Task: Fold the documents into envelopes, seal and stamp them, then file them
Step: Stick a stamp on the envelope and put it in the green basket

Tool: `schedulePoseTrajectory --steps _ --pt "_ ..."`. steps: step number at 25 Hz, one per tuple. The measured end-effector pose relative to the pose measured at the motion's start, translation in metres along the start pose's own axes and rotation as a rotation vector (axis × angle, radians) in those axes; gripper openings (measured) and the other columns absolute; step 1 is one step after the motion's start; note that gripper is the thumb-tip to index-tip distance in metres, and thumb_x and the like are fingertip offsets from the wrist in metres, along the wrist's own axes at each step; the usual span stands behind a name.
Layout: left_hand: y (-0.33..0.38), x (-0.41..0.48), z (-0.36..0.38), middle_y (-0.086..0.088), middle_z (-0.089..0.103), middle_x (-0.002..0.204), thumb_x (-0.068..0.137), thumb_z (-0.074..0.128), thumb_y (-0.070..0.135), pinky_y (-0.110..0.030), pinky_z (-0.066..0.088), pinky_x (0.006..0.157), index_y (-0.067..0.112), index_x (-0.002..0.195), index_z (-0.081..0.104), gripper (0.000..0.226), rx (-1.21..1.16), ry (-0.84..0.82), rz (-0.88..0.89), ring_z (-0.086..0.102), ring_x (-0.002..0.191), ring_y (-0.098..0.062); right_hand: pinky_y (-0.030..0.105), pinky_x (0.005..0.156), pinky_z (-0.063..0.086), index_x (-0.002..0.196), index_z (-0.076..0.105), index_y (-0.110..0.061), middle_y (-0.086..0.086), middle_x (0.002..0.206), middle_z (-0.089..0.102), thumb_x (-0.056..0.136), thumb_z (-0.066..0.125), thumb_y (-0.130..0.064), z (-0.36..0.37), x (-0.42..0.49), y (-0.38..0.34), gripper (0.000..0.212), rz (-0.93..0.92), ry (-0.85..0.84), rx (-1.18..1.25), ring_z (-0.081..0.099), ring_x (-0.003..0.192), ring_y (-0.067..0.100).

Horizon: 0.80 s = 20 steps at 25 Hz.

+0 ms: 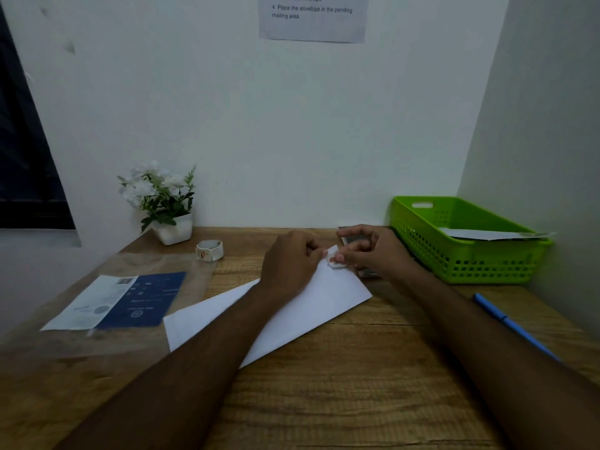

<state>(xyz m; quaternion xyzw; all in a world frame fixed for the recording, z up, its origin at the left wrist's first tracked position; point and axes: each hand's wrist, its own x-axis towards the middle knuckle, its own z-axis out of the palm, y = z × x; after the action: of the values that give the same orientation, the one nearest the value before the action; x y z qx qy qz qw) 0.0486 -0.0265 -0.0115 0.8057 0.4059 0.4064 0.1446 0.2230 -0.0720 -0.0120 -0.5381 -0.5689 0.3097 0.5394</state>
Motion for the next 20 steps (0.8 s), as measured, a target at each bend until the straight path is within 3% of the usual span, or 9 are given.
schedulePoseTrajectory --steps 7,11,14,18,20 --pt "-0.0026 0.0002 -0.0011 0.008 0.059 0.062 0.086 0.063 0.02 -0.023 0.032 0.055 0.015 0.067 0.065 0.02 -0.074 -0.037 0.03 0.053 0.061 -0.006 0.042 0.063 0.044 0.108 0.065 -0.012 0.007 0.076 0.076 0.068 0.084 -0.009 0.0036 0.0006 -0.0029 0.044 -0.037 0.037 -0.051 0.061 0.075 0.031" --pt "-0.0029 -0.0003 -0.0002 0.001 0.063 0.066 0.087 0.061 0.019 -0.024 0.032 0.055 0.01 0.072 0.07 0.02 -0.085 -0.051 0.051 0.055 0.063 -0.01 0.04 0.064 0.048 0.108 0.064 -0.011 0.006 0.075 0.076 0.069 0.083 -0.008 0.0044 -0.0003 -0.004 0.043 -0.054 0.054 -0.075 0.067 0.075 0.028" --pt "-0.0031 0.0 -0.0006 0.007 0.055 0.059 0.087 0.061 0.018 -0.024 0.03 0.054 0.015 0.066 0.064 0.022 -0.099 -0.053 0.061 0.049 0.058 -0.006 0.032 0.064 0.053 0.109 0.063 -0.008 0.007 0.075 0.075 0.07 0.082 -0.005 0.0058 -0.0013 -0.0058 0.044 -0.071 0.057 -0.08 0.071 0.076 0.02" --pt "-0.0043 -0.0008 0.0001 0.008 0.055 0.061 0.087 0.062 0.018 -0.022 0.031 0.055 0.018 0.068 0.063 0.019 -0.097 -0.046 0.066 0.052 0.061 -0.008 0.045 0.071 0.056 0.107 0.063 -0.009 0.006 0.074 0.075 0.07 0.082 -0.005 0.0077 -0.0005 -0.0041 0.042 -0.094 0.07 -0.095 0.072 0.081 0.028" --pt "-0.0054 0.0001 0.0016 0.006 0.058 0.064 0.087 0.062 0.019 -0.024 0.035 0.058 0.016 0.07 0.066 0.018 -0.098 -0.041 0.068 0.055 0.065 -0.011 0.037 0.066 0.057 0.108 0.063 -0.009 0.007 0.075 0.075 0.071 0.081 -0.005 0.0083 -0.0006 -0.0039 0.042 -0.1 0.073 -0.097 0.073 0.078 0.02"
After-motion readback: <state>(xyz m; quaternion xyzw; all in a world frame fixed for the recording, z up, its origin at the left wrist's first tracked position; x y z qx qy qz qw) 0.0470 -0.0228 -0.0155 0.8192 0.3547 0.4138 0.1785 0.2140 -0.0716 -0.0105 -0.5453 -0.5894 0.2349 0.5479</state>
